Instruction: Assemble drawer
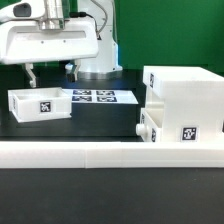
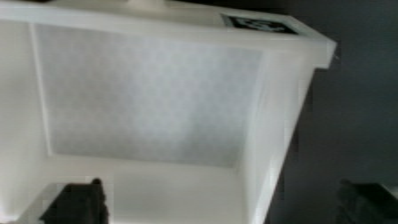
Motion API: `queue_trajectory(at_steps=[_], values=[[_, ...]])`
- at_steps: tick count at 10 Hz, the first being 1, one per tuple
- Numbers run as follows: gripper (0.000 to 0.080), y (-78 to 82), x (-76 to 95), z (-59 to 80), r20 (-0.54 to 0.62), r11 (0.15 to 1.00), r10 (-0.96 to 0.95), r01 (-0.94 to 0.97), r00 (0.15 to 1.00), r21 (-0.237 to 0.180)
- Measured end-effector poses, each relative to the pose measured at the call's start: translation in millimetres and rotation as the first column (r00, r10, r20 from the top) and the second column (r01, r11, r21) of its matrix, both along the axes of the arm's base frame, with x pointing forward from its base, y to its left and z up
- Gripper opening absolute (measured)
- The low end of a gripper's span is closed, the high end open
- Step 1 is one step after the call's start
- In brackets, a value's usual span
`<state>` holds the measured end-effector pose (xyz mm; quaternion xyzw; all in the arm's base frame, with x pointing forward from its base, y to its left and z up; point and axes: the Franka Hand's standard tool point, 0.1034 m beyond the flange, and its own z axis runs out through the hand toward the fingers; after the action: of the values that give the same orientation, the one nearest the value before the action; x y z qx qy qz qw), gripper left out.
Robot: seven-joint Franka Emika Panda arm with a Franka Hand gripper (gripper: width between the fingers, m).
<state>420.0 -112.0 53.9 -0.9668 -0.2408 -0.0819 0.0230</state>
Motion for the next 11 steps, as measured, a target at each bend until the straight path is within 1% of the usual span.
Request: queue_trajectory(at_steps=[1,2,4,6,9,10,11], values=[[0.0649,-0.1,-3.2,-8.6,0.02,1.0,-0.008,0.009,1.0,-0.012],[0.0649,1.3,-8.7,-19.6,0.024,1.0,-0.017,0.017,1.0,-0.012],[0.0649,0.5,-15.4,-37.3,0.033,0.999,-0.035,0.036,0.999,-0.012],[0.0649,1.0,-20.5,-49.3,0.034,0.999,-0.048,0.049,0.998,-0.008],[0.064,0.6,-20.3,-50.8,0.045,0.998,-0.054,0.055,0.998,-0.013],[0.0437,0.7,-20.2,-50.7,0.045,0.998,-0.054,0.055,0.998,-0.013],[0.0303,0.9,-19.9,-50.7,0.045,0.998,-0.054,0.055,0.997,-0.013]])
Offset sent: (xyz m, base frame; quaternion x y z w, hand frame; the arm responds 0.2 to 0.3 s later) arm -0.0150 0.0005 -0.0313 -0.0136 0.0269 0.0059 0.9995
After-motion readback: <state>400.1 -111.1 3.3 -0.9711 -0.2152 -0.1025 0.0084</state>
